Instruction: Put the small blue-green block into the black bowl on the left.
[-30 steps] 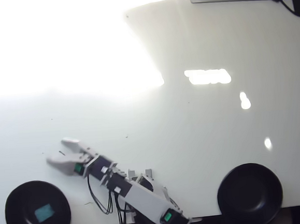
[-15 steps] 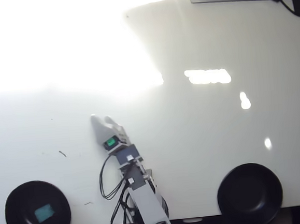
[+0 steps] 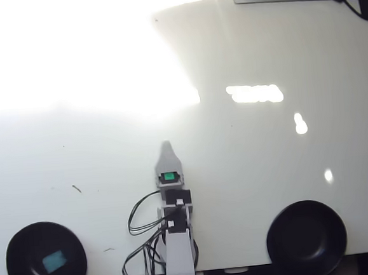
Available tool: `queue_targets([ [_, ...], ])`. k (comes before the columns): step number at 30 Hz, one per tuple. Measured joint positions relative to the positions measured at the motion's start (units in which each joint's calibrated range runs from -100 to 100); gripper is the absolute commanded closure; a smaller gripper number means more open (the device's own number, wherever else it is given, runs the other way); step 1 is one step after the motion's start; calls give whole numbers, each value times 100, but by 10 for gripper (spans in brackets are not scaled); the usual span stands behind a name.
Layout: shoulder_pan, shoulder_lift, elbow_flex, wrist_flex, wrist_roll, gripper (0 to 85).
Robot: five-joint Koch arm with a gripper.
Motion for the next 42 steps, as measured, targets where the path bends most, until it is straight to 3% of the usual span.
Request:
queue_targets([
  [9,-274,0,-425,543,151,369],
  [20,171,0,-425,271,83,369],
  [42,176,0,-434,-411,68,371],
])
